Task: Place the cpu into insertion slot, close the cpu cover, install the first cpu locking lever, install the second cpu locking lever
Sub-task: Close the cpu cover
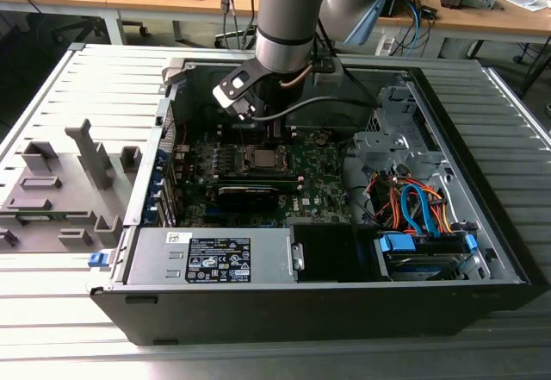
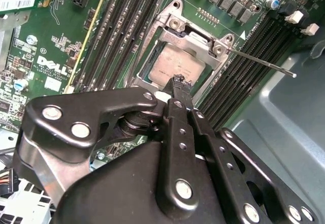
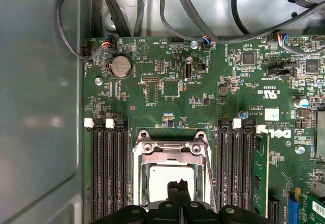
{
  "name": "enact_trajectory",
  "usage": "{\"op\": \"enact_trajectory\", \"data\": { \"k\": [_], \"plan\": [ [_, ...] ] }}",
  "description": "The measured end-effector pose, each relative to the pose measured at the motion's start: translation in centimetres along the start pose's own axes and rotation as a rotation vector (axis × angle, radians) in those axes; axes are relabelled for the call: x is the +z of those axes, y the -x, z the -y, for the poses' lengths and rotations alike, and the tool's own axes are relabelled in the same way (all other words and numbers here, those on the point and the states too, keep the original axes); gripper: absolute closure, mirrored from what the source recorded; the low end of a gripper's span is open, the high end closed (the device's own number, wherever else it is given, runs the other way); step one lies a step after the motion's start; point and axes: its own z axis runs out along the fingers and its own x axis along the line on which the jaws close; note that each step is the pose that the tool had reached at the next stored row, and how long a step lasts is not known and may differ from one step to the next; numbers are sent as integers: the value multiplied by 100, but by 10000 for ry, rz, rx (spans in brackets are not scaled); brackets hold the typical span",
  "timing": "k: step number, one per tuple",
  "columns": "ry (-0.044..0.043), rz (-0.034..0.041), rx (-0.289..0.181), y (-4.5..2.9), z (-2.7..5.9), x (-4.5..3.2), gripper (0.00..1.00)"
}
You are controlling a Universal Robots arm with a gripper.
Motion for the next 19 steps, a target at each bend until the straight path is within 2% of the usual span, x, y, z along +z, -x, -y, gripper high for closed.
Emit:
{"op": "enact_trajectory", "data": {
  "k": [19],
  "plan": [
    [0, 0, 0, 2, 17, 52, 89]
  ]
}}
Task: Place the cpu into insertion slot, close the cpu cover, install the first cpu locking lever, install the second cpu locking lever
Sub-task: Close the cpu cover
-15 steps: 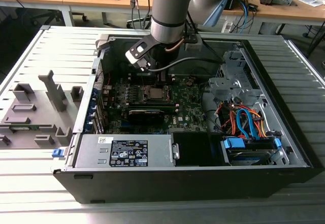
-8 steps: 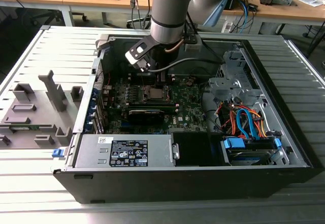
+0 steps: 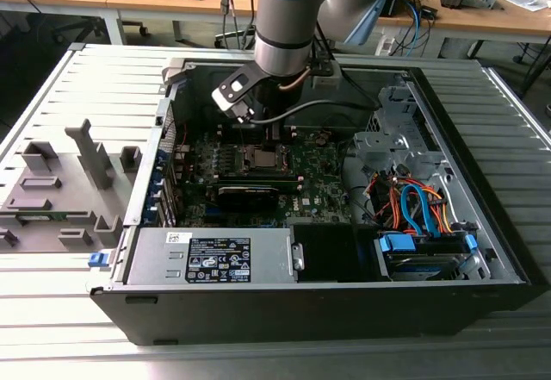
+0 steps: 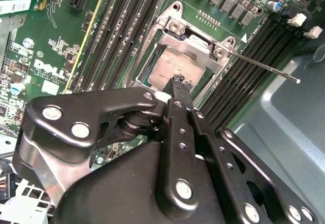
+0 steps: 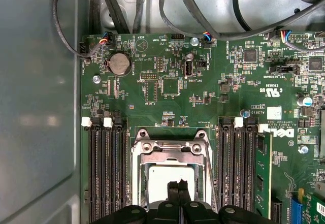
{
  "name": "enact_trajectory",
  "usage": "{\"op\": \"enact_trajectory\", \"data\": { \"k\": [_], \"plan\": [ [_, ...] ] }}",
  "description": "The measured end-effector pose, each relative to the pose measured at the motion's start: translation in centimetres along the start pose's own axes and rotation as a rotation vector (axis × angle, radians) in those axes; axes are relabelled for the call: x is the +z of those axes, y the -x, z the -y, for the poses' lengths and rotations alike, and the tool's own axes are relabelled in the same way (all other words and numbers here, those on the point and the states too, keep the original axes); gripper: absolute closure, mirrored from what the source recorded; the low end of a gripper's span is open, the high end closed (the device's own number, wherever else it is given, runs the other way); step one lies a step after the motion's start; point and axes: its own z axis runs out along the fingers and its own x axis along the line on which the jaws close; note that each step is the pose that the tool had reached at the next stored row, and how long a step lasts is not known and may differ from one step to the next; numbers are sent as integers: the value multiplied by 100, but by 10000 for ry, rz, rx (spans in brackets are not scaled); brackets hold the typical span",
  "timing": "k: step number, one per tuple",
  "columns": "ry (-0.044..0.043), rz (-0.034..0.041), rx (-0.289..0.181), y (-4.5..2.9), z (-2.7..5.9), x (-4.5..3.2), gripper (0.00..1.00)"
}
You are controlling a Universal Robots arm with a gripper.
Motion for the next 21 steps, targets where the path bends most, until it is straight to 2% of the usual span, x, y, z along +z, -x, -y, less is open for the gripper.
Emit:
{"op": "enact_trajectory", "data": {
  "k": [14, 21],
  "plan": [
    [0, 0, 0, 1, 27, 31, 89],
    [0, -1, 0, 3, 36, 78, 89]
  ]
}}
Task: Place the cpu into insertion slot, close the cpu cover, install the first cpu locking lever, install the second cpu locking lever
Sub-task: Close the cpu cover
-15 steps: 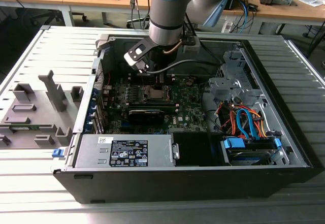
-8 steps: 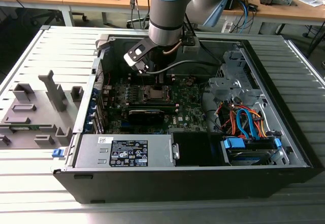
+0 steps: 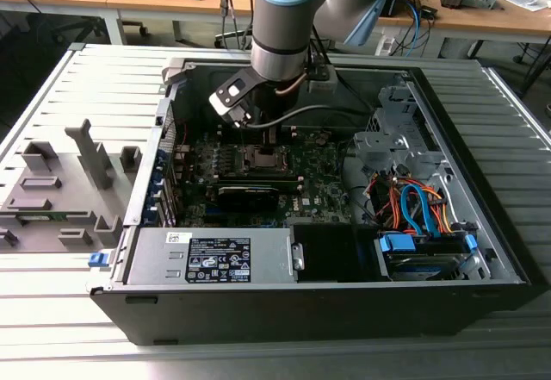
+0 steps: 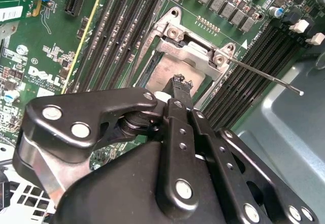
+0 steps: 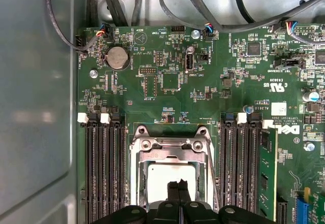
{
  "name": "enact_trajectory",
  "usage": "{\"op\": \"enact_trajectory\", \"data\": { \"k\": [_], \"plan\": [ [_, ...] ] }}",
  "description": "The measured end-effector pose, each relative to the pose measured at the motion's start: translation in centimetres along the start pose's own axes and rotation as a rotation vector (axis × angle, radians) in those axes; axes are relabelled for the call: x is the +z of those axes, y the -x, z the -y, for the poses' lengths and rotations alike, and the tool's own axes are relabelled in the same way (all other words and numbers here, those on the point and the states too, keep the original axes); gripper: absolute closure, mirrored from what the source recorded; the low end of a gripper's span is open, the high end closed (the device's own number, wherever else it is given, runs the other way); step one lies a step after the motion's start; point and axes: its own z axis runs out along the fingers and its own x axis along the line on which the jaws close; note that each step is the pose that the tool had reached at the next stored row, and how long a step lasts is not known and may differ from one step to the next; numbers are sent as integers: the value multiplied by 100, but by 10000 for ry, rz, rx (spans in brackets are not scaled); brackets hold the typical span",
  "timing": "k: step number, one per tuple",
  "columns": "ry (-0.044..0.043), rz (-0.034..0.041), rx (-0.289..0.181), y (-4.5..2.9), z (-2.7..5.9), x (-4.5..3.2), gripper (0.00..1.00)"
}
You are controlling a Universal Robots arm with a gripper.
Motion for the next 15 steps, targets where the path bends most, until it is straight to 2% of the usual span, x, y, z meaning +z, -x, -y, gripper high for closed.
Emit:
{"op": "enact_trajectory", "data": {
  "k": [15],
  "plan": [
    [0, 0, 0, 2, 1, 46, 89]
  ]
}}
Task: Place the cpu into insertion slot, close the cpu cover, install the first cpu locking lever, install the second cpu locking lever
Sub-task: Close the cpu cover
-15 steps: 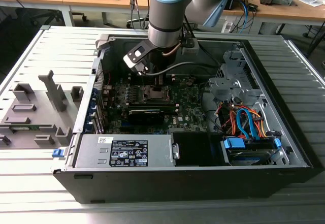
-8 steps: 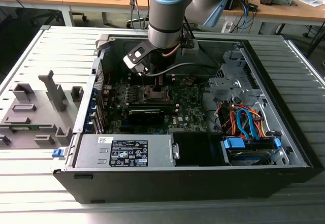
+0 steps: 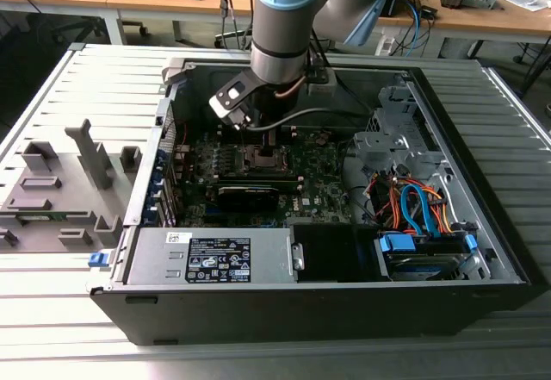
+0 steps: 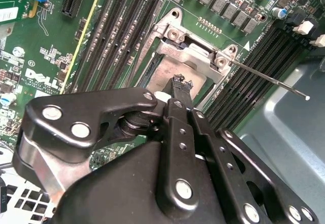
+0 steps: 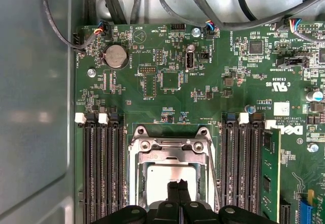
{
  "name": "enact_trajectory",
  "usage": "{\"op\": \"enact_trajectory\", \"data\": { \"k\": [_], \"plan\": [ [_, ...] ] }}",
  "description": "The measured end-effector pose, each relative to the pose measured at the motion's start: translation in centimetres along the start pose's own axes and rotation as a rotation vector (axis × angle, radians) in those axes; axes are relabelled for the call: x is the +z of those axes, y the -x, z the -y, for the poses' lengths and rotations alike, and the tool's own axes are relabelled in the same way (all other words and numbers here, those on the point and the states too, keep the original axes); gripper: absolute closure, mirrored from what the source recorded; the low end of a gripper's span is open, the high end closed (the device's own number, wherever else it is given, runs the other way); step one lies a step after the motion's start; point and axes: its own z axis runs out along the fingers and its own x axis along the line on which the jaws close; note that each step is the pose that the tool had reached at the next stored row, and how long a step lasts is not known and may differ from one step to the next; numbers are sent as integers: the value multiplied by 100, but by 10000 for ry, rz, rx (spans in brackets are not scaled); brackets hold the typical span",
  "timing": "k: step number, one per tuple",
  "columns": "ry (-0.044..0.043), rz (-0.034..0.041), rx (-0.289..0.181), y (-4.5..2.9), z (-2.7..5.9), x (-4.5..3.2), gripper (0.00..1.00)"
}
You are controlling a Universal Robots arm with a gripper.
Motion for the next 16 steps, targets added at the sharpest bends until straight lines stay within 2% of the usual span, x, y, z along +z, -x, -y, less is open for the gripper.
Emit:
{"op": "enact_trajectory", "data": {
  "k": [16],
  "plan": [
    [1, -2, 1, 0, 21, 24, 89]
  ]
}}
